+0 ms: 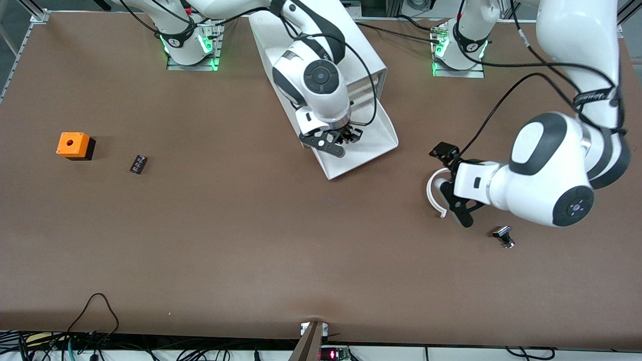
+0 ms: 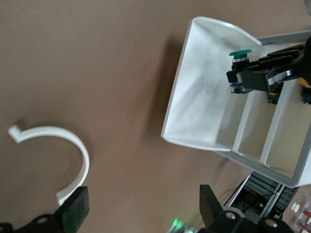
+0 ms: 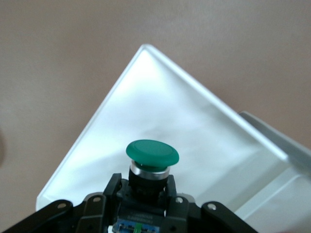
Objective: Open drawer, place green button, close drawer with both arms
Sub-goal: 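Carry the green button over the open drawer with the right gripper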
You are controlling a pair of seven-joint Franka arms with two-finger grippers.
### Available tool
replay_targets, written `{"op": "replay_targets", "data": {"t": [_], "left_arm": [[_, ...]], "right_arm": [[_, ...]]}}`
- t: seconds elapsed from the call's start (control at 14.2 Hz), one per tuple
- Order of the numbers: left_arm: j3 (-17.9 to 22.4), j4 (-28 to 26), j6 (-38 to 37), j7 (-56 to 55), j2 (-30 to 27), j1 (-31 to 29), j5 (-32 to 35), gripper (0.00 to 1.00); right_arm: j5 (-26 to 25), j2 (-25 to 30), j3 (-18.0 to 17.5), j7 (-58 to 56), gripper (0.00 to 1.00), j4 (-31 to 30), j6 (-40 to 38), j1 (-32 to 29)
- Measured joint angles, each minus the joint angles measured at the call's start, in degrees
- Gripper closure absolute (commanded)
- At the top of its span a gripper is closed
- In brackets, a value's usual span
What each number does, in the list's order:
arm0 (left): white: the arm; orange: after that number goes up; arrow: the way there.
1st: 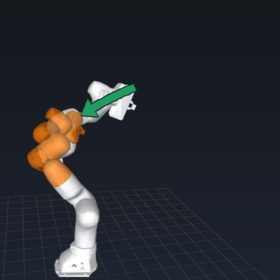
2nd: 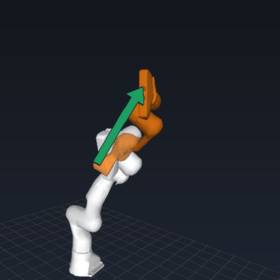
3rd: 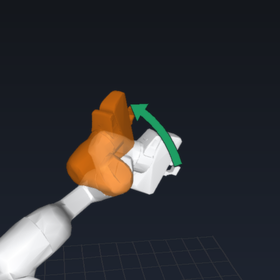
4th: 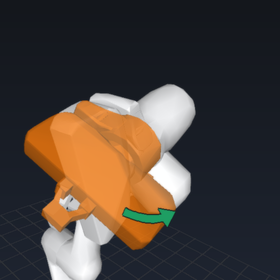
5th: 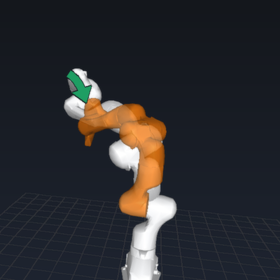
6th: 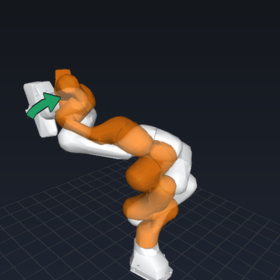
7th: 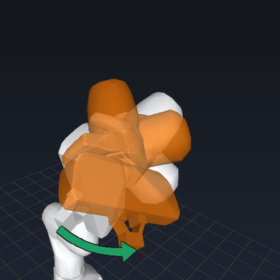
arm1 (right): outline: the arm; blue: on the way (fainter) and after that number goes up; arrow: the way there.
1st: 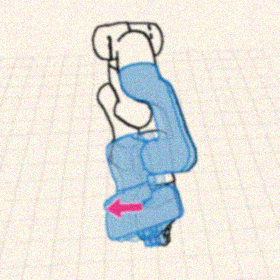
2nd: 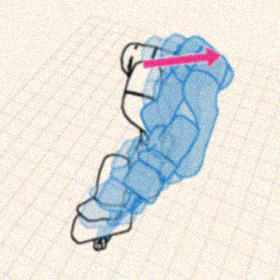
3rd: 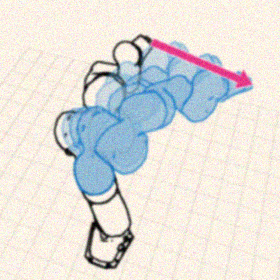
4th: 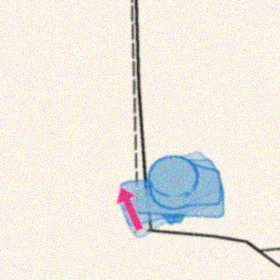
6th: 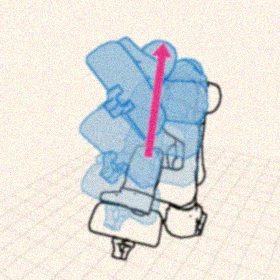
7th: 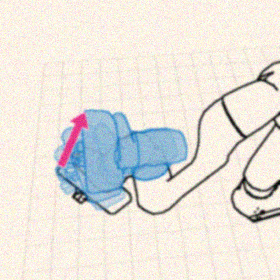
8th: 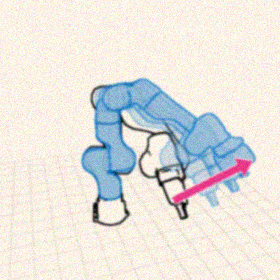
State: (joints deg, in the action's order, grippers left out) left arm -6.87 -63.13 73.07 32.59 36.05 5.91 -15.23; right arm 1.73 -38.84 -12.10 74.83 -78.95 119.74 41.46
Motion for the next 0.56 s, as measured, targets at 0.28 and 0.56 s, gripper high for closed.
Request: {"op": "replay_targets", "data": {"t": [0.28, 0.56], "left_arm": [[2.1, 0.03, -1.41, -3.85, -4.43, -0.98, 6.32, 0.0], [2.35, -0.04, -1.98, -16.24, -7.49, -1.16, 11.6, 0.0]], "right_arm": [[-2.03, -2.3, 0.02, 4.38, 0.64, 0.1, 0.01, 2.09], [-2.09, -3.55, 0.03, 5.54, 0.26, 0.13, 0.03, 2.83]]}}
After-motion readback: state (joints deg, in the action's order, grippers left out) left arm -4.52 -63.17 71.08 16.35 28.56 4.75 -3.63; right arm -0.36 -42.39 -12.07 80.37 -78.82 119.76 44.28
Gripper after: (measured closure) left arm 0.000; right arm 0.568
